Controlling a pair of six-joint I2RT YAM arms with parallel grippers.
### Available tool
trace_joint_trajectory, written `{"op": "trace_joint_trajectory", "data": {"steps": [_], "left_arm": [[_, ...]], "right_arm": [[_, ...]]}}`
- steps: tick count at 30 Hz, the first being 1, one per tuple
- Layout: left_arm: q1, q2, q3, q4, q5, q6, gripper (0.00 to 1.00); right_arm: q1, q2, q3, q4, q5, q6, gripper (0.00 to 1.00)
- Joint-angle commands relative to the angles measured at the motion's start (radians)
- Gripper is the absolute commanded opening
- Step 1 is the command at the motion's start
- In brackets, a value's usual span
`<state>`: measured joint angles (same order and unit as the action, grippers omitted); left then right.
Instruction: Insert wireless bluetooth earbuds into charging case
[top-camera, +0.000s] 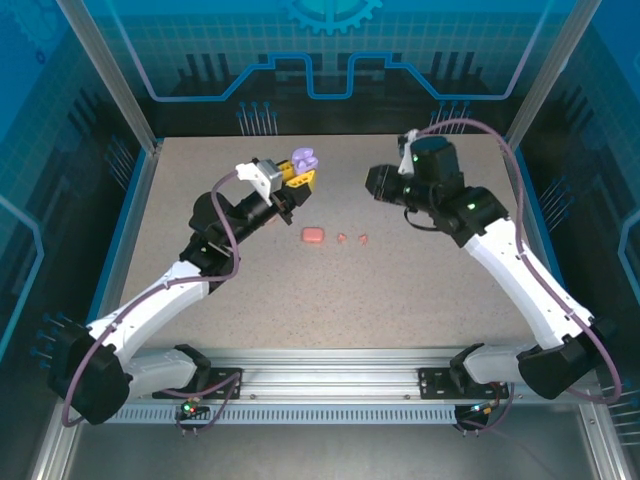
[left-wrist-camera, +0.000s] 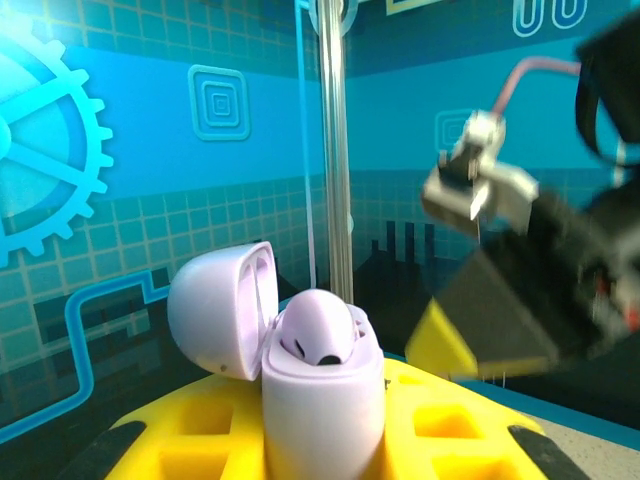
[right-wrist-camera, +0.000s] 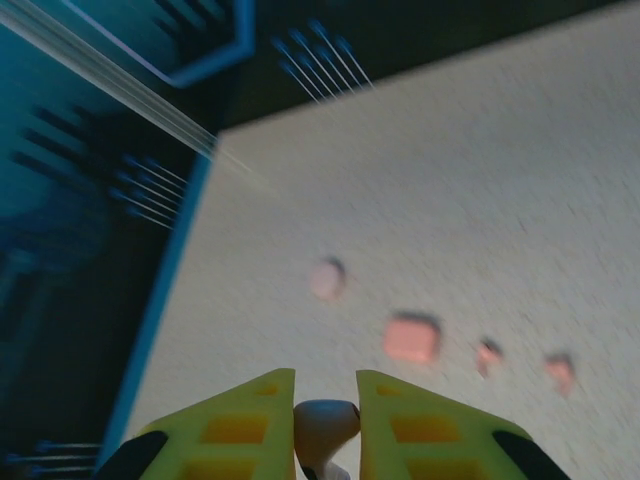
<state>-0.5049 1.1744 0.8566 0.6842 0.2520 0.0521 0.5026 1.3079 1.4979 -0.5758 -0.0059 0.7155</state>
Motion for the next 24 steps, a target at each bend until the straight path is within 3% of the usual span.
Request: {"op": "trace_joint_trajectory", "data": {"steps": [1, 9, 24], "left_arm": [[-0.011, 0.024, 0.046, 0.008, 0.036, 0.003, 0.0], [-0.031, 0.079, 0.082, 0.004, 0.047, 0.009, 0.0], [-0.041, 0.132, 0.119, 0.004, 0.047, 0.017, 0.0]], "right_arm": [[-0.021, 0.015, 0.123, 0.037, -0.072, -0.039, 0.18], [-0.023, 0.108, 0.297, 0.101, -0.191, -0.015, 0.19], [0.029, 0.126, 0.244, 0.168, -0.248, 0.006, 0.18]]}}
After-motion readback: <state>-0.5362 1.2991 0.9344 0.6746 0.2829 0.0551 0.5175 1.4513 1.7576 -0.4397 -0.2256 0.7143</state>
